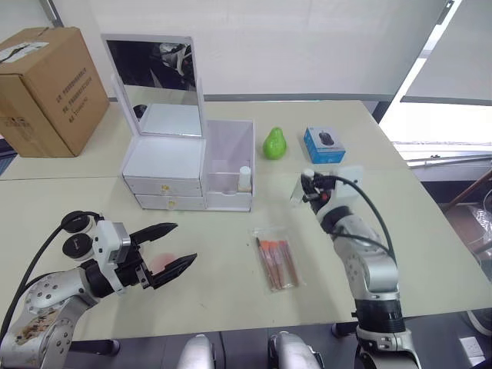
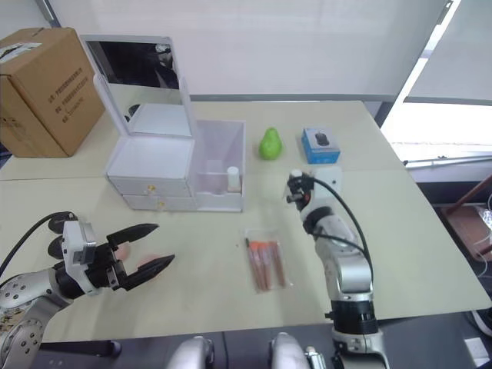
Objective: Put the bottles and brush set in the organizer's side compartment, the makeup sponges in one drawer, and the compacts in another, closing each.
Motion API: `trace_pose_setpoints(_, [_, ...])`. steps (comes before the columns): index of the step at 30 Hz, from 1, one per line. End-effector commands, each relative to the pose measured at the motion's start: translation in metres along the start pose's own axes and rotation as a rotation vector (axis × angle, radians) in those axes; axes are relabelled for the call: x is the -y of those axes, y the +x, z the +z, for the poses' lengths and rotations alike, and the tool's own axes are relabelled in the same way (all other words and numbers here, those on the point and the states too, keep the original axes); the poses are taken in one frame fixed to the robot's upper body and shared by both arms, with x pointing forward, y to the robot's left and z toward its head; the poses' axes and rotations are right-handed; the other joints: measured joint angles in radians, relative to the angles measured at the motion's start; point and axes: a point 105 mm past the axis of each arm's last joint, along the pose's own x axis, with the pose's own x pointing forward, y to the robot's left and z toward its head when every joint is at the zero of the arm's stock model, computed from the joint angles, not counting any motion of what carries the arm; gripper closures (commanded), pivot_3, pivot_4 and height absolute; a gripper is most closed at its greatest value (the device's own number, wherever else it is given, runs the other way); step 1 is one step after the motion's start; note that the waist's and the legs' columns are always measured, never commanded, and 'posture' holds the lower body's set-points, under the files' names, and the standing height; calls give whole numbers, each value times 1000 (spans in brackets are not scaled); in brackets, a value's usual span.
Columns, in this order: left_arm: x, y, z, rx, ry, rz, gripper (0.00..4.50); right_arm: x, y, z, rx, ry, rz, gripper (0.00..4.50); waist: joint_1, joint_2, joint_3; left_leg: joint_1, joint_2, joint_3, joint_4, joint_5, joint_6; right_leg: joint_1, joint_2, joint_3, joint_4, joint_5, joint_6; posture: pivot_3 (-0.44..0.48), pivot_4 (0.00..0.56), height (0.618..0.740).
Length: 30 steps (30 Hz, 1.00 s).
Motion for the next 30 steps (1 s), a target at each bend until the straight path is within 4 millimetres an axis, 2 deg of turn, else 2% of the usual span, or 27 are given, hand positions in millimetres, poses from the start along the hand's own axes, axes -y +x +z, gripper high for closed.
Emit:
trace_pose_setpoints(1, [-10, -4, 8, 43, 43, 84, 0, -34, 5, 57, 156, 0, 207, 3616, 0, 0, 0, 1, 0, -1, 0, 0, 0, 0, 1, 1, 0, 0, 0, 0, 150, 728])
trace_pose_setpoints(4, [-14, -5, 9, 67, 46, 145, 0, -54, 5, 81, 208, 32, 332, 3616, 1, 1, 0, 3, 1, -3, 0, 0, 0, 2, 3, 1, 0, 0, 0, 0, 150, 728])
trace_pose_setpoints(6, [-17, -7, 8, 80, 52, 207, 0, -76, 7, 97, 227, 50, 433, 3616, 1, 1, 0, 4, 1, -4, 0, 0, 0, 4, 3, 1, 0, 0, -1, 0, 150, 728])
trace_pose_setpoints(10, [-15, -10, 8, 100, 45, 266, 0, -101, 19, 100, 200, 42, 503, 3616, 1, 1, 0, 5, 1, -4, 0, 0, 0, 4, 3, 1, 0, 0, -2, 0, 150, 728])
trace_pose_setpoints(15, [-11, -9, 10, 115, 46, 290, 0, -120, 41, 79, 156, 20, 530, 3616, 2, 0, 0, 4, 1, -4, 0, 0, 0, 4, 2, -1, 0, 0, -3, 0, 150, 728])
trace_pose_setpoints(19, [-9, -9, 13, 120, 54, 303, 0, -130, 51, 63, 128, -1, 552, 3616, 1, 0, 0, 3, 1, -4, 0, 0, 0, 3, 2, -1, 0, 2, -5, 0, 150, 728])
trace_pose_setpoints(25, [-8, -10, 19, 134, 58, 333, 0, -138, 54, 26, 47, -31, 547, 3616, 0, 0, 0, 4, 1, -4, 0, 0, 0, 3, 3, -1, 0, 1, -5, 0, 150, 728])
trace_pose_setpoints(30, [-8, -12, 20, 131, 61, 351, 0, -150, 51, 4, -1, -55, 574, 3616, -3, 0, 0, 4, 1, -4, 0, 0, 0, 3, 3, -1, 0, 1, -5, 0, 150, 728])
